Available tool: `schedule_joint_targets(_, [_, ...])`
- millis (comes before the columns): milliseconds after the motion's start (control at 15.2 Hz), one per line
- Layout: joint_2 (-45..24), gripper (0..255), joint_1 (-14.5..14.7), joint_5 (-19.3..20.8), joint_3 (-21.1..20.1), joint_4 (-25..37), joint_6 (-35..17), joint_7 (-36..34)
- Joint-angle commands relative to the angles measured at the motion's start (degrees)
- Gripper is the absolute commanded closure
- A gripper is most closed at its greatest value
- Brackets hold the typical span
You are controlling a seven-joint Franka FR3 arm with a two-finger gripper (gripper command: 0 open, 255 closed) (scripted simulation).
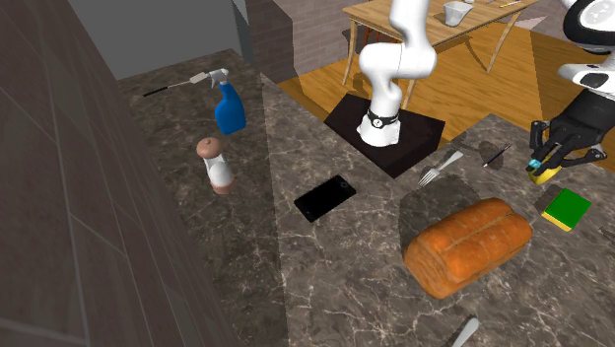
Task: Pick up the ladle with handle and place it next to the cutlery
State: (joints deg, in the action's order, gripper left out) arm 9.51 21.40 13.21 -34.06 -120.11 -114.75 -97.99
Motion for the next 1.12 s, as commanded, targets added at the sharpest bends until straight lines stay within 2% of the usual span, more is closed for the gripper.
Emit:
schedule_joint_targets(0, [0.3, 255, 0.0, -0.3, 0.1, 1.2, 1.4, 0.6])
schedule_joint_targets(1056, [1.1, 255, -0.1, -1.6, 0.7, 12.6, 13.0, 4.0])
